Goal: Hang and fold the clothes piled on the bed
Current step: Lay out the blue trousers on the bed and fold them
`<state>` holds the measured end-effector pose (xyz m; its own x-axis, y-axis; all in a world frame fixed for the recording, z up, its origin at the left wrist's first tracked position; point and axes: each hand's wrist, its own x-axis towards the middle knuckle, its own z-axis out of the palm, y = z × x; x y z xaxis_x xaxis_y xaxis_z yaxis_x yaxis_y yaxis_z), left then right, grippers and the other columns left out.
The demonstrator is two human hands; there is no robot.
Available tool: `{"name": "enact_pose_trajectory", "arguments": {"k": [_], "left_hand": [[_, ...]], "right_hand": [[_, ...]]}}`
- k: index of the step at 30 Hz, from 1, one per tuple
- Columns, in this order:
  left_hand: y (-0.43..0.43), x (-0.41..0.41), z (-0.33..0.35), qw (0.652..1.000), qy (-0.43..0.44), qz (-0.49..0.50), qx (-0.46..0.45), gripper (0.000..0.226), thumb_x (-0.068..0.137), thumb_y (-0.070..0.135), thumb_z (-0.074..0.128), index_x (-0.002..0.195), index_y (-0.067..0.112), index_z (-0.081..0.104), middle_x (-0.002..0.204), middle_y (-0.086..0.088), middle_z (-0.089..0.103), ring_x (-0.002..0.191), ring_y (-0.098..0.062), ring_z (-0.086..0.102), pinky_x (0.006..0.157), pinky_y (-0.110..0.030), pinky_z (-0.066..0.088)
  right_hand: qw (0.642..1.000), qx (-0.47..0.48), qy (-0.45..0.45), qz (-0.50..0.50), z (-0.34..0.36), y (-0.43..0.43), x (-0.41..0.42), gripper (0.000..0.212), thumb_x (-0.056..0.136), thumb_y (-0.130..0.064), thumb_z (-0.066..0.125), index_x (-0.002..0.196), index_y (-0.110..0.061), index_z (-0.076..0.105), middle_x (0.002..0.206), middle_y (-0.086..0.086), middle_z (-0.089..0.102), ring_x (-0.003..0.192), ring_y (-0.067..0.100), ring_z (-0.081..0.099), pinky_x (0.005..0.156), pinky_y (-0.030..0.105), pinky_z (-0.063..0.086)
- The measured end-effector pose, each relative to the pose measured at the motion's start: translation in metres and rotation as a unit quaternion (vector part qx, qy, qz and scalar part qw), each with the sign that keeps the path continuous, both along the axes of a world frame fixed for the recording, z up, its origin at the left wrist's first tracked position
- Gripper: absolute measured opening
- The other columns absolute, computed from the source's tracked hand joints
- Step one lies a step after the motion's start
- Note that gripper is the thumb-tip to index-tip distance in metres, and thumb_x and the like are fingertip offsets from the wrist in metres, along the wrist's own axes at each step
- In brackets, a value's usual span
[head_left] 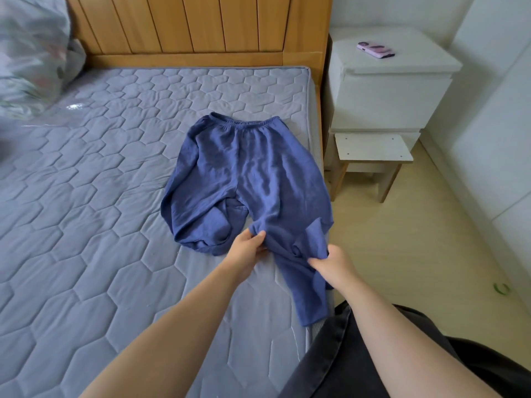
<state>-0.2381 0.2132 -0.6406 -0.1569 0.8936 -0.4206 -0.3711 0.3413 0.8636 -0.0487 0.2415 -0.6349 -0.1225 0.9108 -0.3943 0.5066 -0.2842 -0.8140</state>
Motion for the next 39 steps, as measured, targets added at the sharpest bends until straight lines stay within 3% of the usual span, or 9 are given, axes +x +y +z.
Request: {"name": "enact_pose_trajectory", "arguments": {"k": [4,7,12,16,23,26,30,35,39], "left_hand": [[-0.002,-0.016,0.017,1.0,-0.01,0.002,-0.025,0.024,0.105,0.011,0.031,0.11,0.016,0.054,0.084,-0.007,0.063,0.06,-0.014,0.064,0.059,-0.029,0.057],[0.001,-0.039,0.028,0.996,-0.087,0.038,0.002,0.022,0.101,0.024,0.042,0.108,0.013,0.06,0.091,-0.008,0.057,0.073,-0.017,0.056,0.063,-0.029,0.051],[-0.021,-0.037,0.024,0.993,0.002,-0.081,-0.082,0.057,0.094,0.06,0.037,0.116,0.016,0.064,0.099,-0.005,0.067,0.087,-0.02,0.06,0.082,-0.03,0.045],[-0.044,-0.018,0.007,0.968,0.052,-0.214,-0.121,0.052,0.096,0.055,0.034,0.124,0.018,0.057,0.119,-0.007,0.066,0.11,-0.018,0.063,0.107,-0.034,0.037],[-0.044,-0.024,0.017,0.983,-0.118,-0.098,-0.096,0.013,0.094,0.011,0.047,0.093,0.006,0.059,0.091,-0.014,0.071,0.09,-0.027,0.07,0.08,-0.041,0.055],[-0.046,-0.035,0.02,0.974,-0.198,-0.072,-0.088,0.027,0.086,0.012,0.049,0.11,0.002,0.057,0.11,-0.017,0.061,0.112,-0.035,0.059,0.094,-0.053,0.045],[-0.051,-0.037,0.024,0.978,-0.175,-0.094,-0.06,0.028,0.083,0.017,0.051,0.109,0.007,0.053,0.093,-0.012,0.06,0.096,-0.03,0.059,0.102,-0.053,0.035],[-0.052,-0.033,0.028,0.984,-0.081,-0.147,-0.055,0.034,0.089,0.043,0.051,0.106,0.014,0.058,0.105,-0.008,0.06,0.102,-0.021,0.054,0.1,-0.04,0.038],[-0.054,-0.023,0.033,0.978,-0.012,-0.207,0.005,0.045,0.077,0.025,0.067,0.116,0.012,0.049,0.109,-0.009,0.058,0.095,-0.019,0.061,0.082,-0.026,0.049]], "right_hand": [[0.979,-0.088,0.166,-0.073,0.01,-0.006,-0.007,0.019,0.098,-0.011,0.048,0.103,0.003,0.06,0.093,0.018,0.064,0.086,0.027,0.06,0.071,0.033,0.047],[0.885,-0.225,0.397,-0.093,0.03,-0.014,-0.009,0.027,0.098,-0.012,0.043,0.101,0.002,0.065,0.087,0.02,0.07,0.077,0.029,0.07,0.067,0.034,0.056],[0.909,-0.248,0.312,-0.126,0.022,-0.022,-0.002,0.023,0.091,-0.006,0.048,0.074,0.001,0.062,0.063,0.014,0.066,0.06,0.027,0.064,0.064,0.034,0.048],[0.918,-0.286,0.247,-0.122,0.019,-0.026,0.003,0.027,0.091,-0.003,0.042,0.07,0.003,0.058,0.057,0.014,0.063,0.049,0.026,0.062,0.061,0.034,0.044],[0.97,-0.181,0.066,-0.146,0.011,-0.027,0.004,0.016,0.082,0.009,0.041,0.085,-0.004,0.05,0.064,0.012,0.047,0.055,0.022,0.045,0.05,0.026,0.031],[0.96,-0.194,0.143,-0.14,0.009,-0.03,0.002,0.027,0.083,0.013,0.032,0.07,-0.005,0.047,0.062,0.009,0.042,0.053,0.022,0.041,0.051,0.027,0.031],[0.916,-0.246,0.298,-0.11,0.022,-0.033,-0.001,0.032,0.082,0.014,0.03,0.084,0.004,0.06,0.069,0.013,0.061,0.061,0.024,0.059,0.064,0.033,0.049],[0.87,-0.246,0.417,-0.097,0.039,-0.032,-0.005,0.043,0.083,0.018,0.021,0.095,0.002,0.059,0.072,0.017,0.068,0.066,0.027,0.068,0.059,0.032,0.058],[0.852,-0.248,0.452,-0.093,0.056,-0.033,-0.013,0.036,0.086,0.016,0.022,0.091,0.007,0.056,0.07,0.02,0.065,0.06,0.025,0.069,0.055,0.03,0.058]]}}
